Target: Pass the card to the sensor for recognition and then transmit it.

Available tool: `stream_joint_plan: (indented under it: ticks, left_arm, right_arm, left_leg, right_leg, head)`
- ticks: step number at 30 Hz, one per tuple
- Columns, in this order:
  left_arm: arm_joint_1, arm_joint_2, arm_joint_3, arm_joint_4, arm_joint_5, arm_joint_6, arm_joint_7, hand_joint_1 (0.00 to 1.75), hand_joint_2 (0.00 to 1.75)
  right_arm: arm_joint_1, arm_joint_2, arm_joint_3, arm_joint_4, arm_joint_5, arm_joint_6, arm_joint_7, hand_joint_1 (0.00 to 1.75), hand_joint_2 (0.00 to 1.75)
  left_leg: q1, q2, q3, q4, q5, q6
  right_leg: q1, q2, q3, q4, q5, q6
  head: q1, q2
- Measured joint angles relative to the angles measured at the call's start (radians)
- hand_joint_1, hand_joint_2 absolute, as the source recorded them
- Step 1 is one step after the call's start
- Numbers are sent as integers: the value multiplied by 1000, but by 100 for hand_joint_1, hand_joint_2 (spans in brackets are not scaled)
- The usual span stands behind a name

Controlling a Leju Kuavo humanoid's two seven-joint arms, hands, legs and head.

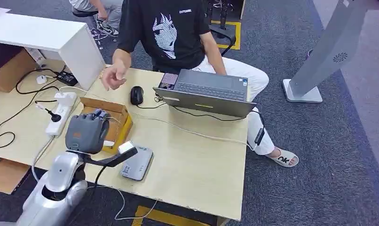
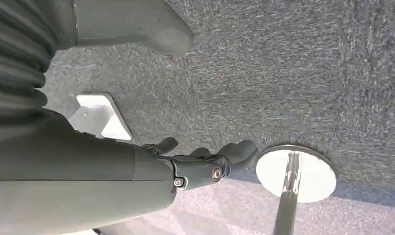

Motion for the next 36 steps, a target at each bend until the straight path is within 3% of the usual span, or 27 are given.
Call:
stream_joint_plan:
  ticks: [6,10,15,22,23,24,31,36]
  left_arm:
    - [-40,66,62,-20,-21,11,-10,175,175]
    - [-59,118,91,-20,-93,8,3,175,175]
    - [-99,185,104,-8,-173,-34,30,175,175]
    - [-123,222,107,11,-182,-39,36,175,175]
    - [-124,223,107,13,-182,-39,40,12,175]
    - [-124,223,107,14,-182,-39,43,0,175]
    - [-114,207,119,14,-169,1,62,0,175]
    - [-54,186,132,-19,-114,34,50,0,175]
  right_arm:
    - [0,0,-14,4,27,-4,1,0,175]
    - [-2,0,-24,5,50,-10,-1,0,175]
    - [-25,0,-59,9,101,-13,-18,0,175]
    - [-33,0,-80,16,111,-14,-24,0,175]
    - [-35,0,-81,17,114,-16,-26,0,175]
    - [-35,0,-82,18,117,-18,-26,0,175]
    - [-53,0,-107,26,152,-28,-33,0,175]
    - [-65,0,-133,30,155,-32,-38,0,175]
  left_leg:
    - [0,0,0,0,0,0]
    - [0,1,0,0,0,0]
    - [0,3,0,0,0,0]
    - [0,6,-1,0,-1,0]
    - [0,7,-2,0,-1,0]
    - [0,8,-2,0,-2,-1]
    - [0,7,-2,0,-2,0]
    - [0,7,-2,0,-2,0]
  right_leg:
    - [0,0,0,0,0,0]
    - [0,1,-1,0,0,0]
    - [0,3,-1,0,0,-1]
    - [0,6,-4,0,0,-1]
    - [0,7,-5,0,0,-1]
    - [0,7,-5,0,0,-1]
    - [0,6,-5,0,0,-1]
    - [0,6,-4,0,0,-1]
  head:
    - [0,0]
    - [0,0]
    - [0,0]
    - [0,0]
    - [0,0]
    - [0,0]
    - [0,0]
    - [1,0]
